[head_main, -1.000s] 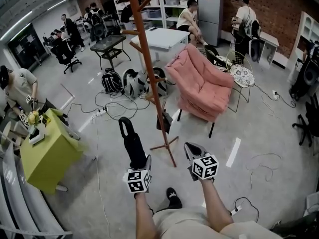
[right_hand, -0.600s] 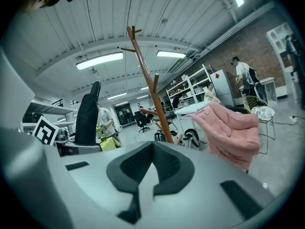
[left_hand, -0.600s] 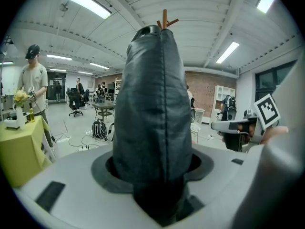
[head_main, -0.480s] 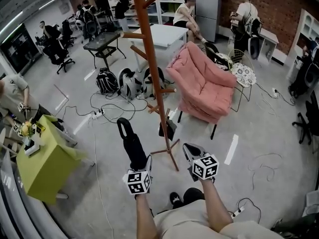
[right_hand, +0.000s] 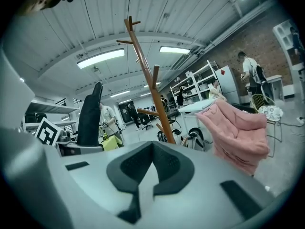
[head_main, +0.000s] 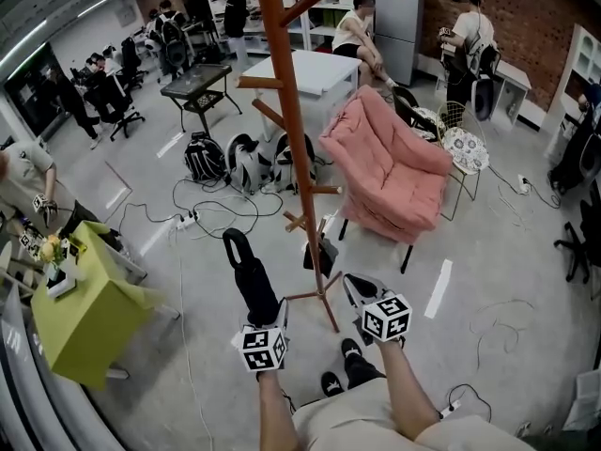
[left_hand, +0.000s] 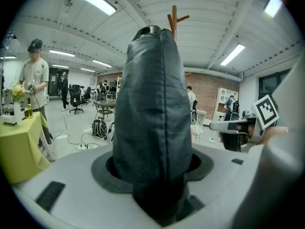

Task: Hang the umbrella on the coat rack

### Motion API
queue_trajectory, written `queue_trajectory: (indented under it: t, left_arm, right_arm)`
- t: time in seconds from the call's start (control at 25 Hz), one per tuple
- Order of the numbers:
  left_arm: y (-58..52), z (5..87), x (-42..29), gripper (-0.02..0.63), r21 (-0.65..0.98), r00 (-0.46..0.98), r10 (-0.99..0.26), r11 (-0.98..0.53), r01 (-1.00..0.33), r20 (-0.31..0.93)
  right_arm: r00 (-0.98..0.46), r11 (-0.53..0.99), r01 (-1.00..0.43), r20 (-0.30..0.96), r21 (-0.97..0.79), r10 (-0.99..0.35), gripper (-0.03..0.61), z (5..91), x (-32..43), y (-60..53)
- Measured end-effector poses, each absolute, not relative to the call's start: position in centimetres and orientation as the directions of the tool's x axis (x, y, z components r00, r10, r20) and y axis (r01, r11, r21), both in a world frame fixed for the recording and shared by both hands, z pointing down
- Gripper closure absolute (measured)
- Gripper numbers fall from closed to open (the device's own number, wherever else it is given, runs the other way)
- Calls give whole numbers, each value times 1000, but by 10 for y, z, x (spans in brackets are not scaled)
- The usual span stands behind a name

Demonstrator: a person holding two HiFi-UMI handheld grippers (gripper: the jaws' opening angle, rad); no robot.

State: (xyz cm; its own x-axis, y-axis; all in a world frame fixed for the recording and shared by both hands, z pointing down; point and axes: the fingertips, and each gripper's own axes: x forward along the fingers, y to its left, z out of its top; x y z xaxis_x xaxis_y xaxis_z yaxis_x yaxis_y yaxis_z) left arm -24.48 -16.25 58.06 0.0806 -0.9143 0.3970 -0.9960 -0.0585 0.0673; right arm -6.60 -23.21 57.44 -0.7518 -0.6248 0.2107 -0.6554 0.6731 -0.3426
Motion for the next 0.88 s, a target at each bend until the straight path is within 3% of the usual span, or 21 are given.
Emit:
queue_trajectory:
  t: [0.88]
  left_arm:
    - [-207, 609, -225, 354, -11, 188, -879, -214, -977, 438]
  right_arm:
    - [-779, 727, -626, 257, -282, -571, 575, 588, -85, -260]
